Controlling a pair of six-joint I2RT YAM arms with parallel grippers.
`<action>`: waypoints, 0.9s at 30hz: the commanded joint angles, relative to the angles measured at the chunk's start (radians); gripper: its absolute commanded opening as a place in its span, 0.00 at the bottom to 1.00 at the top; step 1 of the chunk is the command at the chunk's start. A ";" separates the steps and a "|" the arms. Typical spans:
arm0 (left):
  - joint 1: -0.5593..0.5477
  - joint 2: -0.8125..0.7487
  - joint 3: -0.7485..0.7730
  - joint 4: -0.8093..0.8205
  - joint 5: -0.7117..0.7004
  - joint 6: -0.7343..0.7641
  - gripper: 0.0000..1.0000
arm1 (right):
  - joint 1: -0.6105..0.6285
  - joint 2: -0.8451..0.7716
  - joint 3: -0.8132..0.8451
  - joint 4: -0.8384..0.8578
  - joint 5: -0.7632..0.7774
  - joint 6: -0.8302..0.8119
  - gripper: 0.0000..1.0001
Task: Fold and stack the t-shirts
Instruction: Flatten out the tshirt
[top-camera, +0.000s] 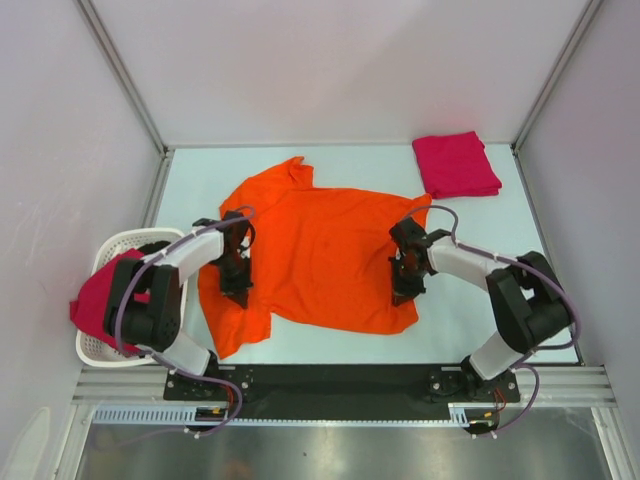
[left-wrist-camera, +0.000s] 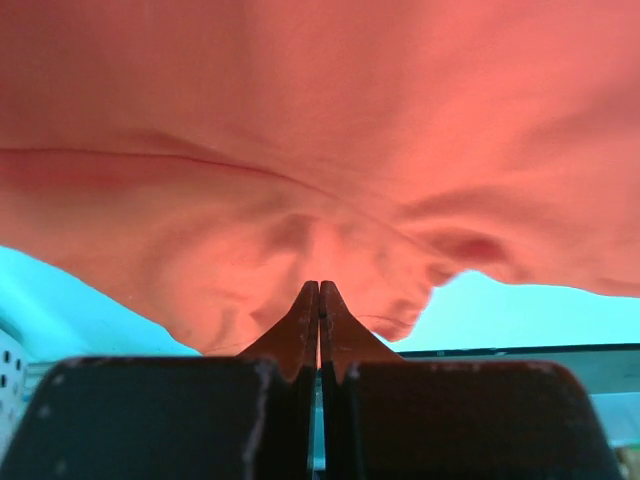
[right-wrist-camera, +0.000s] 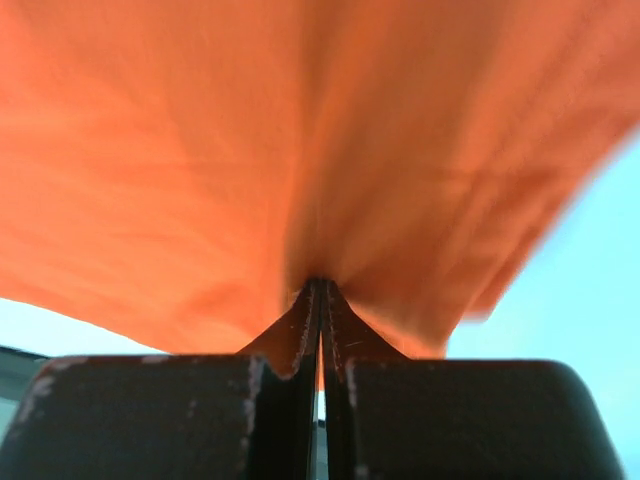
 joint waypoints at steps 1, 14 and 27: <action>-0.027 -0.185 0.201 0.030 0.003 -0.036 0.00 | 0.024 -0.192 0.057 -0.044 0.136 -0.041 0.00; -0.051 0.269 0.718 0.249 -0.052 -0.050 0.77 | -0.037 0.185 0.583 0.180 0.216 -0.193 0.19; -0.011 0.817 1.450 0.103 -0.017 -0.137 0.00 | -0.187 0.604 1.019 0.019 0.173 -0.262 0.00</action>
